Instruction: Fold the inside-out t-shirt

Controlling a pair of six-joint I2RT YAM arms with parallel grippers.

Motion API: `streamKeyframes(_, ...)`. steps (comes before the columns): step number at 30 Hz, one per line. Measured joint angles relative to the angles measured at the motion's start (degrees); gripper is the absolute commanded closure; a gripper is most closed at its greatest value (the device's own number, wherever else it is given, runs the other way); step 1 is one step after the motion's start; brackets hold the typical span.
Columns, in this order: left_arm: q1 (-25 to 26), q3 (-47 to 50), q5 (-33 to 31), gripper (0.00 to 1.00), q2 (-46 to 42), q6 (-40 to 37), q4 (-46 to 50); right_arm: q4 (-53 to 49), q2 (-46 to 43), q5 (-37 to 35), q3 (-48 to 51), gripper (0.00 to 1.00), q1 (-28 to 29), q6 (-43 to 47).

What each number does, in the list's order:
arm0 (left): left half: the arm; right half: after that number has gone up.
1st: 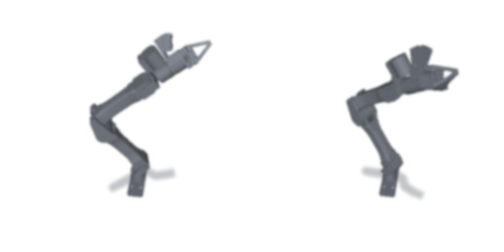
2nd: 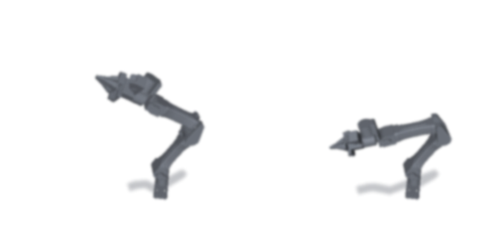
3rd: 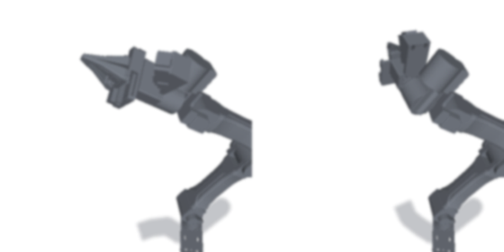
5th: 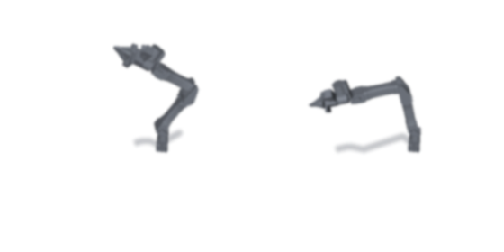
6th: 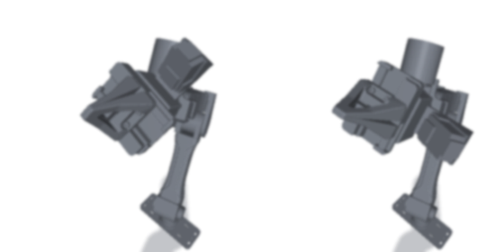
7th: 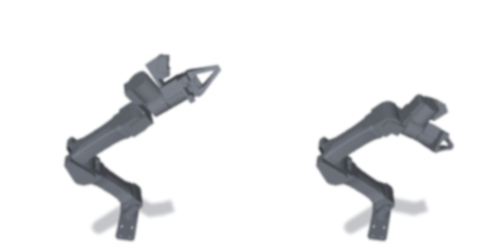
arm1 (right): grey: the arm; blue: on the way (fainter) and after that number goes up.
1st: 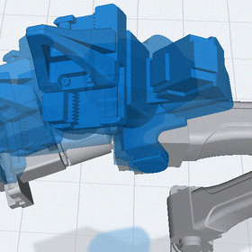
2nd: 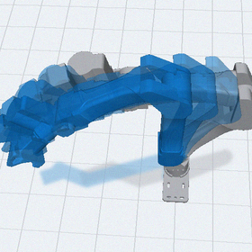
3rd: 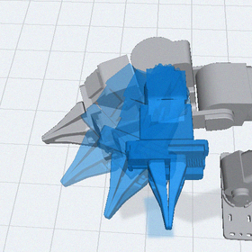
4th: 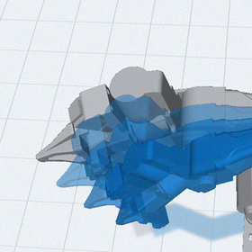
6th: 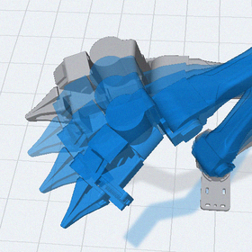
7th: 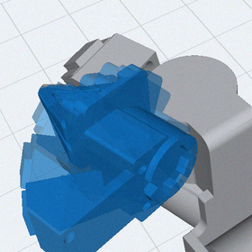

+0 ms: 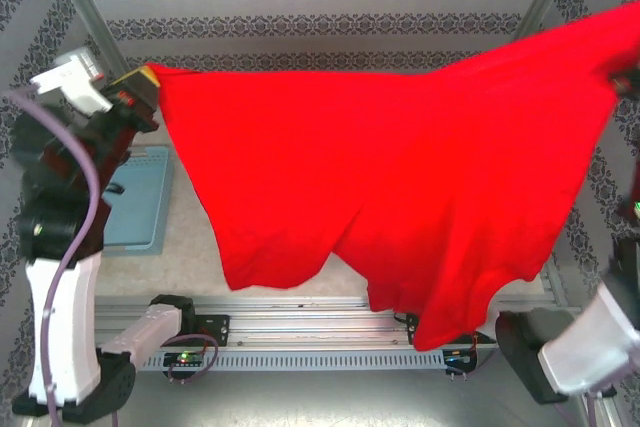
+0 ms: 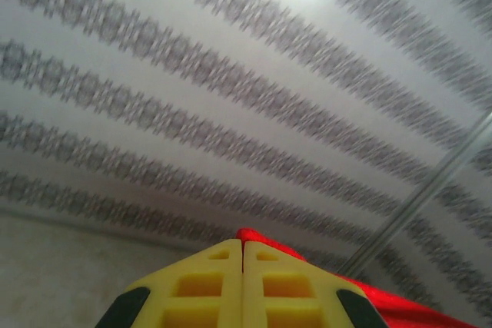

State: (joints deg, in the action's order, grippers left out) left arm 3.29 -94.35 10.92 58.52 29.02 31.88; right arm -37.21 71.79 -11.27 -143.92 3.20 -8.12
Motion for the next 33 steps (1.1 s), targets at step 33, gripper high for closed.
streamKeyframes(33,-0.02,1.9,-7.63,1.0,44.61,-4.61,-0.57,9.11,35.3,2.95,29.99,1.0,4.39,0.63)
